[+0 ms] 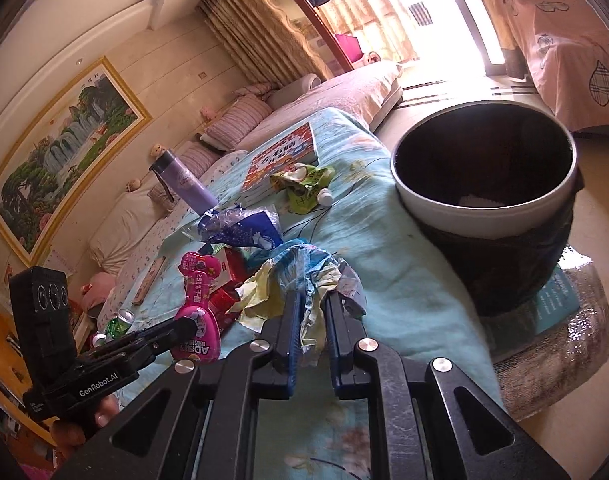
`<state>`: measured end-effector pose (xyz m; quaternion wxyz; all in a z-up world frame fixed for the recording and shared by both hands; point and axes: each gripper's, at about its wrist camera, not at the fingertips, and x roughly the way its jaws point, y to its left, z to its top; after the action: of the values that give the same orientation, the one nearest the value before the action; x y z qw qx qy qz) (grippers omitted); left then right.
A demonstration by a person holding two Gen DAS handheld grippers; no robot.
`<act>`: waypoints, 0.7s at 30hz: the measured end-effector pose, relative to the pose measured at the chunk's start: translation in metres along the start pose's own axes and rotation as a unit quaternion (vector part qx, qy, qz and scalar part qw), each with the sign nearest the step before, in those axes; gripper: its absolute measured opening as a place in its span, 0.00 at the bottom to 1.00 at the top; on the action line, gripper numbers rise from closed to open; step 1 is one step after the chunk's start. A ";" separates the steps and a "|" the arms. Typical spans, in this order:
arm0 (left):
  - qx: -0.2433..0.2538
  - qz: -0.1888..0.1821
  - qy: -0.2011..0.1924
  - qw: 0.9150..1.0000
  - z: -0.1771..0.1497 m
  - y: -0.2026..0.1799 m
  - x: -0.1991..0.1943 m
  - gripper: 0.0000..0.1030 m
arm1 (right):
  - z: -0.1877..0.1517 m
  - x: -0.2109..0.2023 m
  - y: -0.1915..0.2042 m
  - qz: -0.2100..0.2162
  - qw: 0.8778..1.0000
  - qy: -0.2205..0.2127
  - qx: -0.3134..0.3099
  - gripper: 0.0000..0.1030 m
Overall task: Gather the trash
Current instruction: 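Carry the pink bottle and tissue over the bin and open both tools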
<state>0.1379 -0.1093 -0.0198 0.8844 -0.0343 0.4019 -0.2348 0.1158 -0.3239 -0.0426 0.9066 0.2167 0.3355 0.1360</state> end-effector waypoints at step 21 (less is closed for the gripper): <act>0.057 -0.013 0.004 0.998 0.033 -0.074 0.030 0.14 | 0.026 -0.057 -0.046 -0.029 0.997 -0.064 0.017 0.11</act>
<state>0.1500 -0.1926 0.0000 0.8802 0.0120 0.3906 -0.2694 0.0958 -0.3941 -0.0162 0.9261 0.2306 0.2850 0.0897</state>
